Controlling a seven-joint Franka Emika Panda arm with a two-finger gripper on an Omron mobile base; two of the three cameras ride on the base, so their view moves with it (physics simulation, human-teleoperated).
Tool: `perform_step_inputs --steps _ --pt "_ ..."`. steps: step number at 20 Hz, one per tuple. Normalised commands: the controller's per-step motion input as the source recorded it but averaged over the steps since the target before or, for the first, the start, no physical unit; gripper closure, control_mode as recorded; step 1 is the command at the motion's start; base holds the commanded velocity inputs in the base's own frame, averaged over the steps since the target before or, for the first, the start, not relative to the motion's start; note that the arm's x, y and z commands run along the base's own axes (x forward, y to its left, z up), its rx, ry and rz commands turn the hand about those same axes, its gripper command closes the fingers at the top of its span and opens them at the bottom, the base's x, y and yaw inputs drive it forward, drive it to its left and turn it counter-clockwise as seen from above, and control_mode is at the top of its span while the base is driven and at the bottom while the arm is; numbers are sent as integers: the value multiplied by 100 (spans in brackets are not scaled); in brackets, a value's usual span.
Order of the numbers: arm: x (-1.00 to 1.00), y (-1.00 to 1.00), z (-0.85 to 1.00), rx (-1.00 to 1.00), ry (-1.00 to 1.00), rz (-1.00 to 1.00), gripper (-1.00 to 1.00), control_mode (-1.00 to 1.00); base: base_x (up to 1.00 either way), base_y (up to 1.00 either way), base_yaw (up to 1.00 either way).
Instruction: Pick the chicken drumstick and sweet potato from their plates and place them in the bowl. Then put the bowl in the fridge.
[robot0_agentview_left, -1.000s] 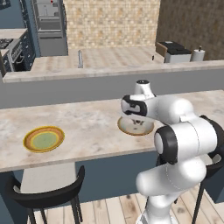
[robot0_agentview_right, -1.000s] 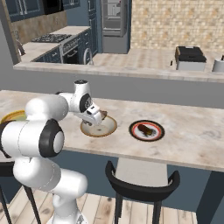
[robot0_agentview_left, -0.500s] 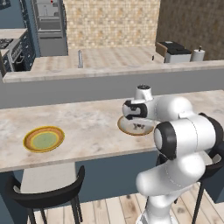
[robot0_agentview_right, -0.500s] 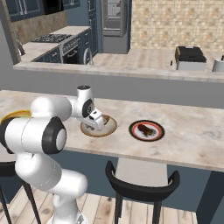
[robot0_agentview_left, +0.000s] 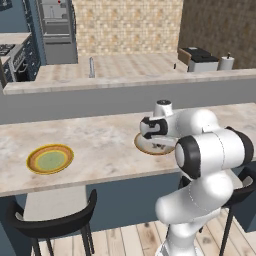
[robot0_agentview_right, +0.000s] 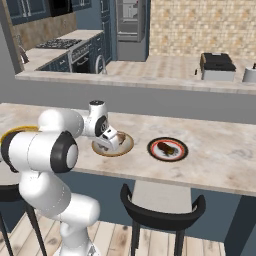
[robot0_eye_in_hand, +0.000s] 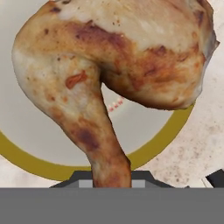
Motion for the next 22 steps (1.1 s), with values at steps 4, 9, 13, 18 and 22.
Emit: perform_step_inputs --steps 4,9,13,18,22 --pt "0 -4 -9 0 0 0 100 -100 0 0 0" --pt "0 -4 -14 0 3 0 100 -100 0 0 0" --pt "1 -7 -8 0 0 0 100 -100 0 0 0" --pt "4 -8 -7 0 0 0 100 -100 0 0 0" --pt "3 -10 -6 0 0 0 100 -100 0 0 0"
